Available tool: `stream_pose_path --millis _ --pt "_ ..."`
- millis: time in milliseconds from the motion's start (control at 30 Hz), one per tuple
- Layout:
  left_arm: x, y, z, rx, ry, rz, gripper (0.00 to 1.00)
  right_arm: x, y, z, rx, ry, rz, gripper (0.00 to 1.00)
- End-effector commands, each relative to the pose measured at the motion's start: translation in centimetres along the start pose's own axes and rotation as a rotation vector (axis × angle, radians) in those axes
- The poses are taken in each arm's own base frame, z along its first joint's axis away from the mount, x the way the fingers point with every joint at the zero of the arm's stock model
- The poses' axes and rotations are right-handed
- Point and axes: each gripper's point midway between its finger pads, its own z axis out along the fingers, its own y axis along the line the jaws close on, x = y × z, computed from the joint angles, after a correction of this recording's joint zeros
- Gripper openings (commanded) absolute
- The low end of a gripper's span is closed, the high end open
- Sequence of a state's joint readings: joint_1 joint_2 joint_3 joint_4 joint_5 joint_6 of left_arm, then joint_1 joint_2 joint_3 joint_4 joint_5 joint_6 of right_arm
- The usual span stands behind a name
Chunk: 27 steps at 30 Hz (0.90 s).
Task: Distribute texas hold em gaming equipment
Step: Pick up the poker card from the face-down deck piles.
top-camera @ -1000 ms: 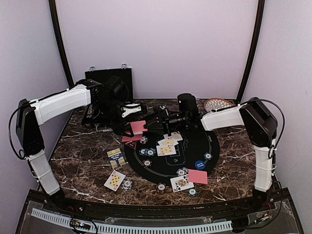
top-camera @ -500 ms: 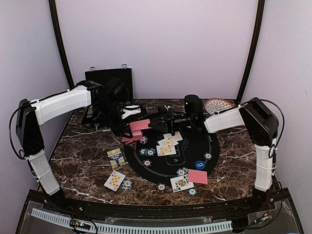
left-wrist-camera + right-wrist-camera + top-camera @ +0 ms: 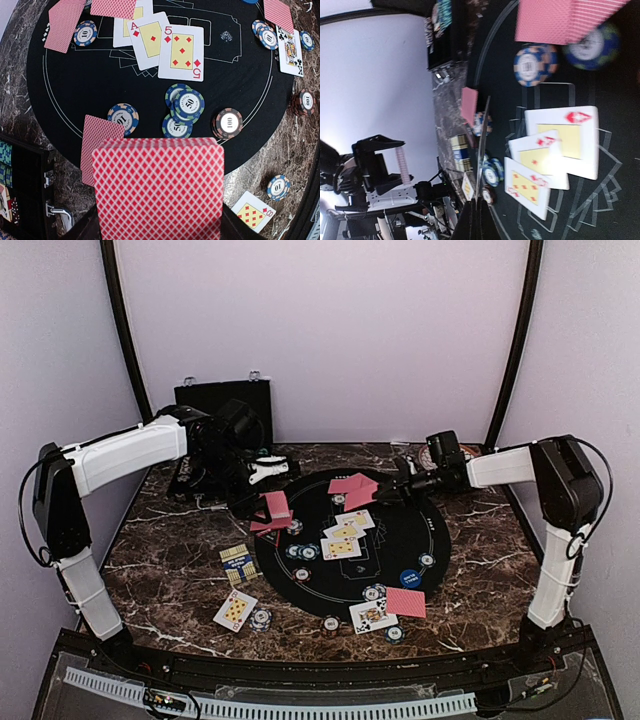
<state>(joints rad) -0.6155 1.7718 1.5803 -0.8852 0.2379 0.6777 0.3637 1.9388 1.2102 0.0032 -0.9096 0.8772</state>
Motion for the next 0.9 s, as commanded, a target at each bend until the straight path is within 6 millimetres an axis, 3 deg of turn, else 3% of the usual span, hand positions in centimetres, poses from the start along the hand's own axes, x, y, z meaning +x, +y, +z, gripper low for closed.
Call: stream_pose_path --millis 0,367,467,600,733,867 --pt "-0.4 -0.4 -2.0 -0.015 -0.029 0.017 0.0 0.8 -4.8 -2.3 0.158 -0.009 0.004 0.0" --pt "-0.6 -0.5 -2.3 -0.012 -0.035 0.019 0.0 0.1 -9.4 -3.5 0.333 -0.033 0.004 0.01" --pt "-0.7 -0.5 -2.3 -0.011 -0.039 0.019 0.0 0.1 -10.3 -4.0 0.403 -0.035 -0.006 0.11" --pt "-0.8 -0.6 -2.4 -0.008 -0.044 0.021 0.0 -0.1 -10.7 -4.8 0.468 -0.048 -0.018 0.33" --pt "-0.9 -0.6 -2.4 -0.005 -0.047 0.021 0.0 -1.2 -9.6 -6.3 0.525 -0.111 -0.056 0.46" --pt "-1.2 -0.6 -2.5 -0.003 -0.055 0.019 0.0 -1.9 -5.3 -6.5 0.47 -0.163 -0.125 0.58"
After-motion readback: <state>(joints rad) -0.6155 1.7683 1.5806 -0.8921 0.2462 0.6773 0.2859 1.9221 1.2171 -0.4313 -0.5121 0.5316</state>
